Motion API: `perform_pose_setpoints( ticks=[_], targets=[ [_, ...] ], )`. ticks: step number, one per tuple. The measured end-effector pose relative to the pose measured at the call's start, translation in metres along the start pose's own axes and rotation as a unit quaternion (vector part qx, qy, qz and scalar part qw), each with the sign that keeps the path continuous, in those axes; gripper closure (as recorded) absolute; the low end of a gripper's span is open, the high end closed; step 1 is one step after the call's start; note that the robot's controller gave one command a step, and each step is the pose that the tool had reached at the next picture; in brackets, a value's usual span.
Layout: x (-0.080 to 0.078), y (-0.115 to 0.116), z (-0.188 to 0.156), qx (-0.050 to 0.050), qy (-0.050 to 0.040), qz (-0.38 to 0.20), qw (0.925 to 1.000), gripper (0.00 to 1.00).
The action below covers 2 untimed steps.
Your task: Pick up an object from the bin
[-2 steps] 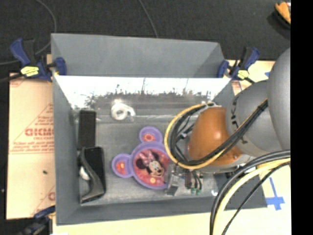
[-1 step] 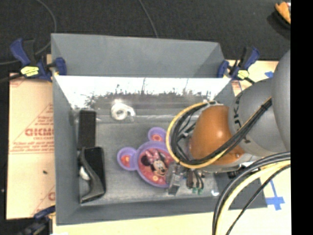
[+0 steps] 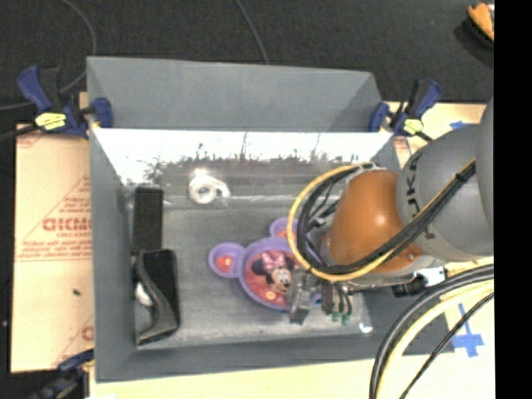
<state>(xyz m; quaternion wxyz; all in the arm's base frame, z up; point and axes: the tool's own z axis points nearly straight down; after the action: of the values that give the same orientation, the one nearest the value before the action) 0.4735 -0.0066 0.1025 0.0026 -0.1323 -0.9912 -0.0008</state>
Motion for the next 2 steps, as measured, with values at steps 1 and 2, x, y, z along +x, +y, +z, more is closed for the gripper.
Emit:
perform_pose_setpoints(
  ticks=[1, 2],
  targets=[
    [-0.0002, -0.0002, -0.0114, 0.0, -0.0006, -0.001, 1.0, 1.0],
    [0.0006, -0.0005, -0.0204, 0.0, 0.0012, -0.001, 1.0, 1.0]
  ],
)
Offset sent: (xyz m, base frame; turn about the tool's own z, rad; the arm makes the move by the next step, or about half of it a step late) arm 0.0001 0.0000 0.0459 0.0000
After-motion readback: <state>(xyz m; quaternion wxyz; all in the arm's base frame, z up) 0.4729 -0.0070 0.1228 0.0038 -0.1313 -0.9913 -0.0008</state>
